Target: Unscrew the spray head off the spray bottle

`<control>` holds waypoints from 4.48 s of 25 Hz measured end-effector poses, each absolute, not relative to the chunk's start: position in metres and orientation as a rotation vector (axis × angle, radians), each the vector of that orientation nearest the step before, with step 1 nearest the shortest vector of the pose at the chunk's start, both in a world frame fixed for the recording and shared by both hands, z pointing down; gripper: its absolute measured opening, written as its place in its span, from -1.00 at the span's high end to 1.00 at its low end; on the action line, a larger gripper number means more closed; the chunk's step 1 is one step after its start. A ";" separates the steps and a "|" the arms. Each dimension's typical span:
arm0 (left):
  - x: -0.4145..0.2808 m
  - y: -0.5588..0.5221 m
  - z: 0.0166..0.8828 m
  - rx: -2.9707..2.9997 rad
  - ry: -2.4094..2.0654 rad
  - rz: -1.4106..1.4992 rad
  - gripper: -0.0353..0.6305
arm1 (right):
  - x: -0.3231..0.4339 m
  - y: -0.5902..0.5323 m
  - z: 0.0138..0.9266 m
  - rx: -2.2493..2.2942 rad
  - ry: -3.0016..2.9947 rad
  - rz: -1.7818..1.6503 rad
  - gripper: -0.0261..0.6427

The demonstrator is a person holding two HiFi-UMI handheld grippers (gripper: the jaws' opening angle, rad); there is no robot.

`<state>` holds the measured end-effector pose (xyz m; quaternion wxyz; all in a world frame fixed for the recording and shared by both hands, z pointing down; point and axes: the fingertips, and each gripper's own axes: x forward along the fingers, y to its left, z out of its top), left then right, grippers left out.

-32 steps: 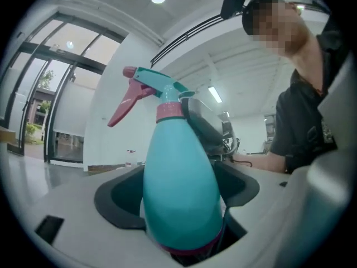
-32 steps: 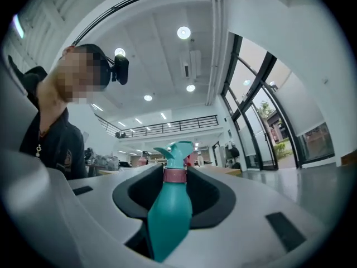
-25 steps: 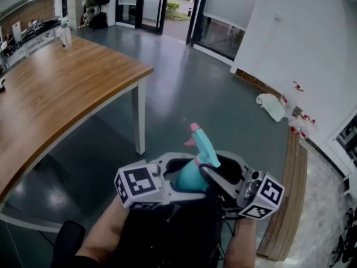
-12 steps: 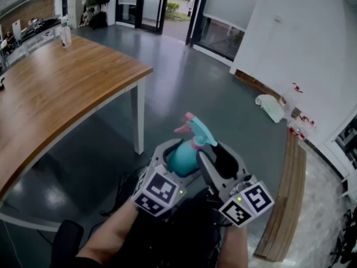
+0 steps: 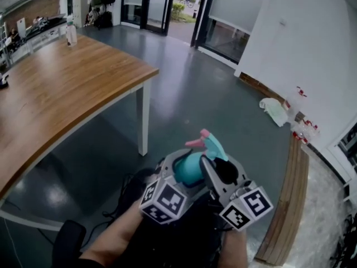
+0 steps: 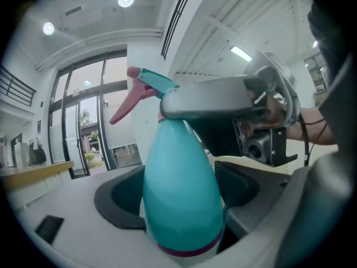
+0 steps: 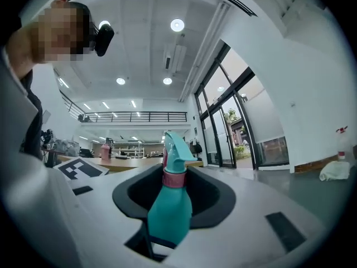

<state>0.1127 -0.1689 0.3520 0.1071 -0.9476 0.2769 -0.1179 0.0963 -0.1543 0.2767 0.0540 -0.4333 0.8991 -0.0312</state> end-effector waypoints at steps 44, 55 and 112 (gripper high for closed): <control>0.106 -0.161 0.353 -2.865 0.834 -0.325 -0.30 | 0.089 -0.151 0.277 -1.339 2.725 -0.133 0.48; 0.104 -0.119 0.334 -3.079 0.257 -0.176 -0.30 | 0.086 -0.121 0.263 -0.799 2.862 -0.166 0.50; 0.077 -0.173 0.328 -3.080 0.781 0.042 -0.29 | 0.113 -0.155 0.268 -1.326 2.813 -0.044 0.74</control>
